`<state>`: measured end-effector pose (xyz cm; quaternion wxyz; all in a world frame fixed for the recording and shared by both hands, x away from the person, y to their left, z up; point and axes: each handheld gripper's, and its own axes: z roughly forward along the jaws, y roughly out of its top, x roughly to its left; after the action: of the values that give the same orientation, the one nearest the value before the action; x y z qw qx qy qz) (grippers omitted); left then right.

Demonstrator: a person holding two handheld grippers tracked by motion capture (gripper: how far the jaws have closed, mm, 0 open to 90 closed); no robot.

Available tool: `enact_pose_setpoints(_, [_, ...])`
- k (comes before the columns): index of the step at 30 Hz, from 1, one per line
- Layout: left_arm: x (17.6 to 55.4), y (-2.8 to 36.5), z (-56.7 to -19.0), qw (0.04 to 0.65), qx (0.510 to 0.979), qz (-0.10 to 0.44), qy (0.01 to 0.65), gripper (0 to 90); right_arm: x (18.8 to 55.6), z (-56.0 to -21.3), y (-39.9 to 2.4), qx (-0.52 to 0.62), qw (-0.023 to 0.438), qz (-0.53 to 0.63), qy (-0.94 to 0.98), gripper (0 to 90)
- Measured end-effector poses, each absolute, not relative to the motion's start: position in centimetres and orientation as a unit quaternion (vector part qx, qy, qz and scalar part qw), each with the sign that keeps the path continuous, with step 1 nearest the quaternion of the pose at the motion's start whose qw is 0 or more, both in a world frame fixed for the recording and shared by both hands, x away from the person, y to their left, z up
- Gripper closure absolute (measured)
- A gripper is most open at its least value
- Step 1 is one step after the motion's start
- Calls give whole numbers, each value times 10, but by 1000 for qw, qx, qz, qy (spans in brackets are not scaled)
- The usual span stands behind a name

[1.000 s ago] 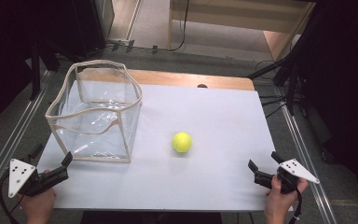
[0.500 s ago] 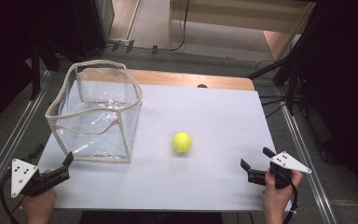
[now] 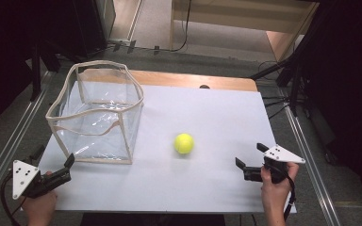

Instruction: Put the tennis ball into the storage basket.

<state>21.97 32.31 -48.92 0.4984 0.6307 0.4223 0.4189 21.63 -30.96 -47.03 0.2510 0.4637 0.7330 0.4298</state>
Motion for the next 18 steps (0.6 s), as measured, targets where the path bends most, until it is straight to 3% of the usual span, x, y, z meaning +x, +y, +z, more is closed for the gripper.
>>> enact_pose_setpoints(18, [220, 323, -489, 496, 633, 419, 422, 69, 242, -461, -279, 431, 216, 409, 775, 0])
